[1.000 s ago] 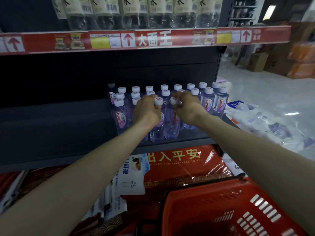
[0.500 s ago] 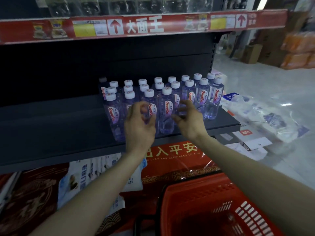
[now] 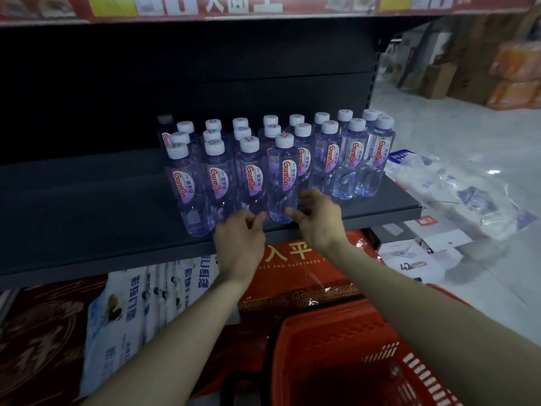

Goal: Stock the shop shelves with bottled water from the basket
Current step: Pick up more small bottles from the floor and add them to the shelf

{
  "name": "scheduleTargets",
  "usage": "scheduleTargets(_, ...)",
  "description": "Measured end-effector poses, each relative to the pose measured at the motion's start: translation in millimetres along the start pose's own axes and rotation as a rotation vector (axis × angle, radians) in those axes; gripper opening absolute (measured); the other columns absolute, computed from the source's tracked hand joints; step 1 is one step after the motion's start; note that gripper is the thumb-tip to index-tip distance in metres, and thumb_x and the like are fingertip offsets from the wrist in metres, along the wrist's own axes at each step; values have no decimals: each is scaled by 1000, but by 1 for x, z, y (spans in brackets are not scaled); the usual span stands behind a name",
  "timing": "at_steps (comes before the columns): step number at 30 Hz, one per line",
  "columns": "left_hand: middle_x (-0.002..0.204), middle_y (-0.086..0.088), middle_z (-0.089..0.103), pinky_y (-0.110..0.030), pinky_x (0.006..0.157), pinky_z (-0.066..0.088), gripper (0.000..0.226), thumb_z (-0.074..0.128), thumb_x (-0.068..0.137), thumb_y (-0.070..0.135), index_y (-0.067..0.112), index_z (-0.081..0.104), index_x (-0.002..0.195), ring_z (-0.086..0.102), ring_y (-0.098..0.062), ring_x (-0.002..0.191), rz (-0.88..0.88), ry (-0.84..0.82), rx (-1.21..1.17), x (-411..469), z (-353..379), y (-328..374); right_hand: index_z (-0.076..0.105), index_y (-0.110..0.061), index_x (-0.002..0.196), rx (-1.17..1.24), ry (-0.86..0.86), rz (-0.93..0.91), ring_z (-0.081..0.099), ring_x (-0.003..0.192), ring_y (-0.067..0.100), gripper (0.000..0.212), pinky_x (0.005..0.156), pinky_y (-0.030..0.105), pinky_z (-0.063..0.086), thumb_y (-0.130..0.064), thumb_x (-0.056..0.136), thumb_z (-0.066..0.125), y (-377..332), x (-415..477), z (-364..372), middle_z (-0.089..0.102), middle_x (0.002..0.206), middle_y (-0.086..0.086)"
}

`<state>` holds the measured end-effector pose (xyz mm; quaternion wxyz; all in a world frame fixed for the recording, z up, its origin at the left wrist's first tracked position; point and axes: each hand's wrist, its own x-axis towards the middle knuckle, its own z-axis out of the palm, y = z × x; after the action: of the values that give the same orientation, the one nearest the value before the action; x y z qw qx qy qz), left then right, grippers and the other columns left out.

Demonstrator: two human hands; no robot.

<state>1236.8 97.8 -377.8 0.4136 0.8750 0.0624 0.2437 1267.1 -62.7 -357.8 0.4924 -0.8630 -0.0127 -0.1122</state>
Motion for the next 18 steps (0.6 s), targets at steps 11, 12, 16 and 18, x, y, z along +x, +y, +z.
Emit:
scheduleTargets(11,66,9,64,-27,62,45,34,66,100,42,19,66,75,61,-7,62,-36,41,-12,-4,5,-1,60,-14,127,26,20,41,67,102,15,42,75,10,47,-27,92,79,-3,-6,7,69,113,1)
scheduleTargets(12,66,8,64,-27,62,44,33,66,100,40,19,66,75,61,-7,62,-39,16,-31,-4,2,0,59,-13,129,17,21,34,67,104,16,43,79,16,51,-28,93,77,-4,-9,6,69,116,2)
scheduleTargets(16,72,7,65,-19,62,39,29,62,104,33,20,65,78,59,-2,66,-21,-113,-169,-10,-15,10,60,-10,127,-10,88,16,67,101,19,36,87,32,56,-31,99,71,-20,-23,-8,69,116,6)
scheduleTargets(18,84,11,69,-10,66,38,19,60,105,29,22,68,90,61,4,78,-28,-147,-191,-16,-24,15,63,-9,125,-15,92,9,65,95,16,34,81,27,51,-32,100,68,-28,-32,-16,70,111,4)
